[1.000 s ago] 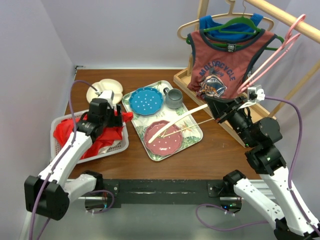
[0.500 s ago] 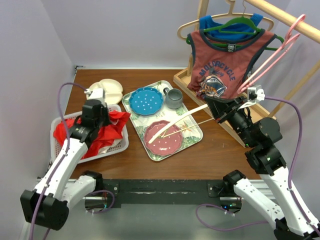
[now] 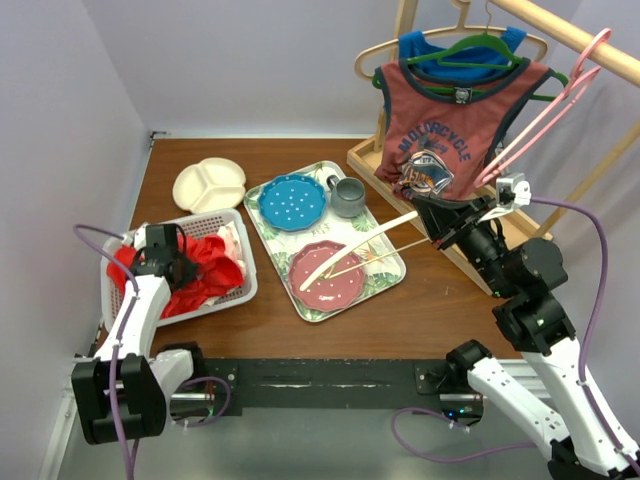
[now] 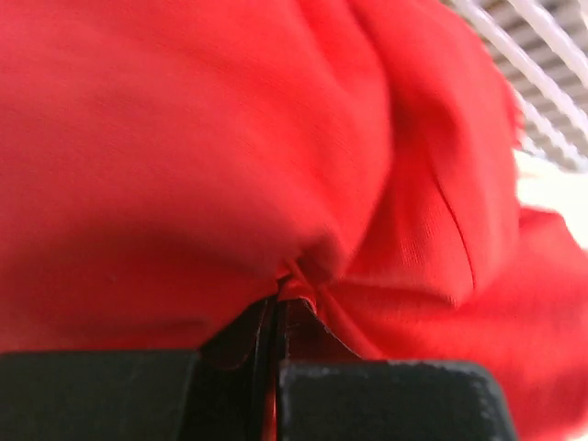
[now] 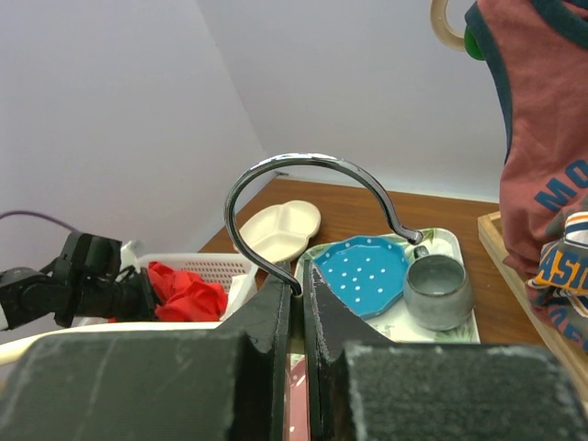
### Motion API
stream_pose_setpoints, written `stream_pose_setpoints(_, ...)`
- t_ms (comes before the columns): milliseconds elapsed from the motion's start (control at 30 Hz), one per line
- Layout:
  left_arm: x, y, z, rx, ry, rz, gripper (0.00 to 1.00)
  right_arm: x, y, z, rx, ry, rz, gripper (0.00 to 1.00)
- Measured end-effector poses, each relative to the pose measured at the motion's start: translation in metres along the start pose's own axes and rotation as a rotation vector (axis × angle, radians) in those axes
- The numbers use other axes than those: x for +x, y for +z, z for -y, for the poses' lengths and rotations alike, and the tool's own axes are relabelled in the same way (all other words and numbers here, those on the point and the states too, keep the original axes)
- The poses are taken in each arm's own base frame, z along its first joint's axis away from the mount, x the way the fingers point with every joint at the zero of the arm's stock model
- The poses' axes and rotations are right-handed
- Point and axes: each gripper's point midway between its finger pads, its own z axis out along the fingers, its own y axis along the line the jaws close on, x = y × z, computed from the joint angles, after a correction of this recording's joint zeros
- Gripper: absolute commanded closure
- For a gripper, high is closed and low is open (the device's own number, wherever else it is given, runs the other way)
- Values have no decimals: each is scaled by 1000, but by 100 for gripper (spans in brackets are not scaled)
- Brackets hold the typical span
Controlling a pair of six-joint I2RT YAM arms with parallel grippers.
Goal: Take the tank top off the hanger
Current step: Place the tank top in the bin, then place the hanger at the clothesline.
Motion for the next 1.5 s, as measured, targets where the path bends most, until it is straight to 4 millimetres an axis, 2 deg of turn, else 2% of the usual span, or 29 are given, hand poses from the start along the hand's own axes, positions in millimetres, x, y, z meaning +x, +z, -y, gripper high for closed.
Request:
stream_pose_setpoints(33, 1, 2, -3, -19, -51, -9, 84, 0, 0, 0, 0, -3, 0, 100)
stream_pose_setpoints(67, -1, 3, -5, -28, -94, -7, 71, 1, 0, 1, 2, -6, -4, 100)
stream_pose_setpoints(133, -5, 2, -5, -34, -140, 0, 60, 1, 0, 1, 3, -12, -7, 100)
stream_pose_setpoints(167, -8, 1, -5, -35, -158, 6, 48, 1, 0, 1, 3, -16, -7, 100)
stream_pose_setpoints(267, -22, -8, 2, -29, -177, 28, 31, 1, 0, 1, 3, -20, -6, 100)
stream_pose_setpoints(367, -46, -25, 7, -31, -173, 80, 24, 1, 0, 1, 3, -20, -7, 100)
stream_pose_setpoints(567, -112, -82, 32, 48, -158, 249, 23, 2, 3, 2, 3, -18, -10, 100)
stream_pose_setpoints(667, -125, -101, 45, 122, -129, 286, 23, 5, 7, 1, -3, -14, -17, 100)
stream_pose_setpoints(800, -113, -99, 63, 232, -75, 251, 24, 8, 11, 1, -9, -6, -27, 100)
stream_pose_setpoints(933, -67, -63, 75, 307, -6, 100, 25, 11, 12, 2, -7, -1, -36, 100)
stream_pose_setpoints(1067, -19, -16, 60, 226, 4, -81, 24, 14, 12, 3, -5, 0, -40, 100)
stream_pose_setpoints(1167, 7, 3, 51, 203, -11, -149, 23, 15, 12, 4, -3, 1, -44, 100)
stream_pose_setpoints(1233, 5, 2, 57, 235, -3, -147, 20, 15, 12, 4, -3, 0, -45, 100)
stream_pose_setpoints(1333, -10, -10, 68, 265, 45, -124, 18, 17, 12, 1, -20, 0, -52, 100)
stream_pose_setpoints(1400, -28, -24, 81, 294, 84, -87, 18, 19, 12, -1, -31, 1, -60, 100)
stream_pose_setpoints(1500, -69, -57, 110, 397, 145, 21, 16, 25, 12, -2, -48, -1, -85, 100)
